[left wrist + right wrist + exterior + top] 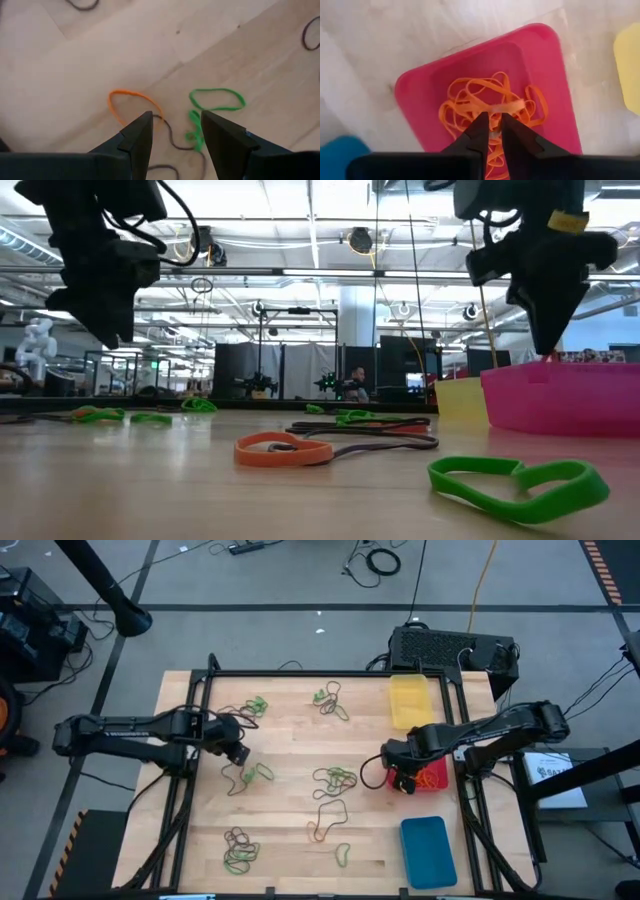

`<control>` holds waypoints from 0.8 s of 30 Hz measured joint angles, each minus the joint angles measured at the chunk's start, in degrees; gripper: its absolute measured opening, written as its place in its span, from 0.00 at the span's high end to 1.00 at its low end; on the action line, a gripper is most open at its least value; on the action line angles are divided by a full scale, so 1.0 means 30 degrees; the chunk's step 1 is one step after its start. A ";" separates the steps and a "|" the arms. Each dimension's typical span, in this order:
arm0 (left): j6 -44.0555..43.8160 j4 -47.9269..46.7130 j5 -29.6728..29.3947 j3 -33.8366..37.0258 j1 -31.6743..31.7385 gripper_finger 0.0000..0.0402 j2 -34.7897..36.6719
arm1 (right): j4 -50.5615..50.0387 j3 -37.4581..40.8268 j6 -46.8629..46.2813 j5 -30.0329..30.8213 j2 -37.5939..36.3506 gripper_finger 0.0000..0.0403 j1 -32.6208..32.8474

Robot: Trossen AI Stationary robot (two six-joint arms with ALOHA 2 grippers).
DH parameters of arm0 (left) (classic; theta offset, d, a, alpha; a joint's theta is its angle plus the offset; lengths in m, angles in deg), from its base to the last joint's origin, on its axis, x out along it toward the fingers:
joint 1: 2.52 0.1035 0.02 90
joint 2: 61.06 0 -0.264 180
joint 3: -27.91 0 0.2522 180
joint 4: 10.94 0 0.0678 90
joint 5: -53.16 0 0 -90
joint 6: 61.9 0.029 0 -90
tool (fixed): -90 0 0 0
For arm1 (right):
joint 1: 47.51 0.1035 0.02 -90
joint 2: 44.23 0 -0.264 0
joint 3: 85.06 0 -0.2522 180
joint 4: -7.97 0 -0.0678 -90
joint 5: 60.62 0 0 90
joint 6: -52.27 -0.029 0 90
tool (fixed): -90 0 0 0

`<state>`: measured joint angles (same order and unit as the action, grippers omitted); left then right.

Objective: Sort rubber bands into baskets
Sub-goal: Put the orange rubber band into the red bin

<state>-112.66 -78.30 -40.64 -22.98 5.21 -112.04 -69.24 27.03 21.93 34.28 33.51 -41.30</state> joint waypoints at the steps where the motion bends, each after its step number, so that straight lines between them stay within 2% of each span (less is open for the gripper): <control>1: -0.0279 -0.0003 0.0257 0.0000 0.0146 0.56 0.0000 | 0.0012 0.0000 0.0331 -0.0119 -0.0030 0.87 -0.0058; 9: -0.1972 -0.0604 0.0634 0.0000 0.0436 0.56 0.0000 | -0.0050 -0.0007 0.1511 -0.0174 -0.0178 0.75 -0.0226; 16: -0.2990 -0.1311 -0.0942 0.0000 0.0436 0.56 -0.0003 | -0.0047 -0.0148 0.0832 -0.0247 -0.0178 0.65 -0.0226; 24: -0.2523 -0.1336 -0.1885 0.0000 0.0443 0.56 -0.2070 | -0.0424 -0.2151 -0.0939 -0.0169 -0.0178 0.63 -0.0204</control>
<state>-120.23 -82.30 -46.29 -22.98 6.54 -118.25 -70.51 20.58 19.11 33.77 32.98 -41.91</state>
